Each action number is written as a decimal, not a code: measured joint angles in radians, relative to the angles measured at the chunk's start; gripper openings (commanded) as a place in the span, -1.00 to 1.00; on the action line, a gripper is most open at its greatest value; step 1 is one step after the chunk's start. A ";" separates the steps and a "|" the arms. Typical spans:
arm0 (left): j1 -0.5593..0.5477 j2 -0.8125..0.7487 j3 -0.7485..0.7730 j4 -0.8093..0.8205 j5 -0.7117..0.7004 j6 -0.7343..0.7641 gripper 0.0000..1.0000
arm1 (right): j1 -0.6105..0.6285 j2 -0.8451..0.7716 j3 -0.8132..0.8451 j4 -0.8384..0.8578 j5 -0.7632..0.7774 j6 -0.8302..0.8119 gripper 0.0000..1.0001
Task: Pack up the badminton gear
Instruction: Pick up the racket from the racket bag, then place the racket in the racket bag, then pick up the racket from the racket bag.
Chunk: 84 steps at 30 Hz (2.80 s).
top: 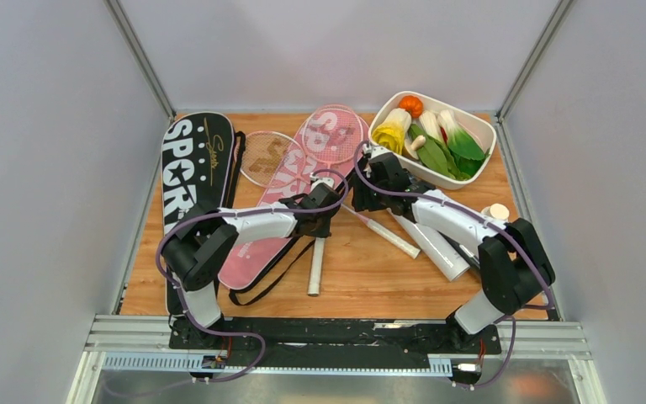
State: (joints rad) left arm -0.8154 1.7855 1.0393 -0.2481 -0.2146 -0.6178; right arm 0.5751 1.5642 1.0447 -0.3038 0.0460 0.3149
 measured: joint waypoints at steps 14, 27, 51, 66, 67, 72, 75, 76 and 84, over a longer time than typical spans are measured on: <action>0.204 -0.250 0.018 -0.226 -0.029 0.029 -1.00 | -0.006 0.133 0.063 0.030 -0.202 -0.156 0.20; 0.489 -0.568 -0.019 -0.357 0.043 0.232 -1.00 | -0.016 0.323 0.140 0.062 -0.293 -0.233 0.11; 0.490 -0.266 -0.159 -0.150 0.144 0.139 -0.09 | 0.043 0.352 0.124 0.128 -0.290 -0.132 -1.00; 0.490 0.022 0.077 -0.120 0.022 0.208 -0.59 | 0.043 0.315 0.071 0.150 -0.291 -0.100 -1.00; 0.490 0.028 0.088 -0.118 0.022 0.212 -0.68 | 0.043 0.311 0.063 0.153 -0.292 -0.096 -1.00; 0.490 0.053 0.121 -0.116 0.045 0.212 -1.00 | 0.043 0.298 0.048 0.153 -0.289 -0.087 -1.00; 0.491 0.048 0.134 -0.143 0.054 0.212 -1.00 | 0.044 0.296 0.043 0.158 -0.279 -0.080 -1.00; 0.491 0.041 0.138 -0.158 0.054 0.216 -1.00 | 0.044 0.293 0.037 0.164 -0.274 -0.077 -1.00; 0.582 -0.101 0.301 -0.295 0.053 0.374 -1.00 | 0.043 0.211 -0.040 0.172 -0.210 -0.014 -1.00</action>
State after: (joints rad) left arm -0.2337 1.6844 1.3407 -0.5430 -0.1616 -0.2436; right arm 0.6186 1.7748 1.0050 -0.1322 -0.1642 0.3004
